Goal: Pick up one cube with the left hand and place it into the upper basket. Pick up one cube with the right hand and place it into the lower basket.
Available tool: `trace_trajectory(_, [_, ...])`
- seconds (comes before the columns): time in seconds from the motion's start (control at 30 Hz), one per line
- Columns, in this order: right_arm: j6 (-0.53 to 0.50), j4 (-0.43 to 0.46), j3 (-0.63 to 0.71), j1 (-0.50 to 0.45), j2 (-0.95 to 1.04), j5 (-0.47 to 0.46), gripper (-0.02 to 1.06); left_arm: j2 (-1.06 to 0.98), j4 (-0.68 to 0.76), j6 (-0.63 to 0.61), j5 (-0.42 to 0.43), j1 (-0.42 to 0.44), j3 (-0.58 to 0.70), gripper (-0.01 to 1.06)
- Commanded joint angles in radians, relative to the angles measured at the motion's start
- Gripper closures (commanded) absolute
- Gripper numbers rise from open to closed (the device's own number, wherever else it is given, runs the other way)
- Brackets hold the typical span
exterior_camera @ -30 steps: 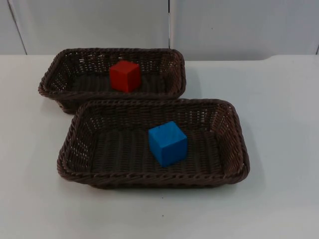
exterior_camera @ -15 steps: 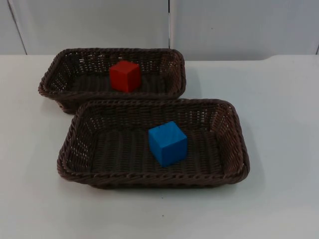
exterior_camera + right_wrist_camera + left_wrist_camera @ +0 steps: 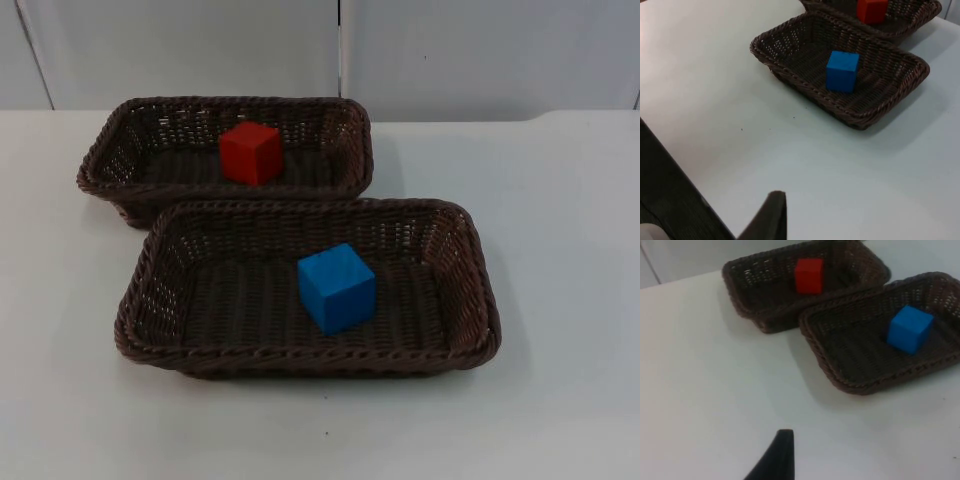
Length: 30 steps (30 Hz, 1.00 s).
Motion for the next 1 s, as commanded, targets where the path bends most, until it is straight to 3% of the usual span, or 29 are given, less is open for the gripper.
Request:
trace_trajectory(0.0, [-0.004,0.002,0.001,-0.003,-0.003,-0.006,-0.01,-0.004,-0.003,-0.009,0.001,0.021,0.003,0.00])
trace_trajectory(0.5, [-0.004,0.002,0.001,-0.003,-0.003,-0.006,-0.01,-0.004,-0.003,-0.009,0.001,0.193,0.003,0.00])
trace_trajectory(0.97, [-0.004,0.002,0.001,-0.003,-0.003,-0.006,-0.01,-0.004,-0.003,-0.009,0.001,0.209,0.003,0.00])
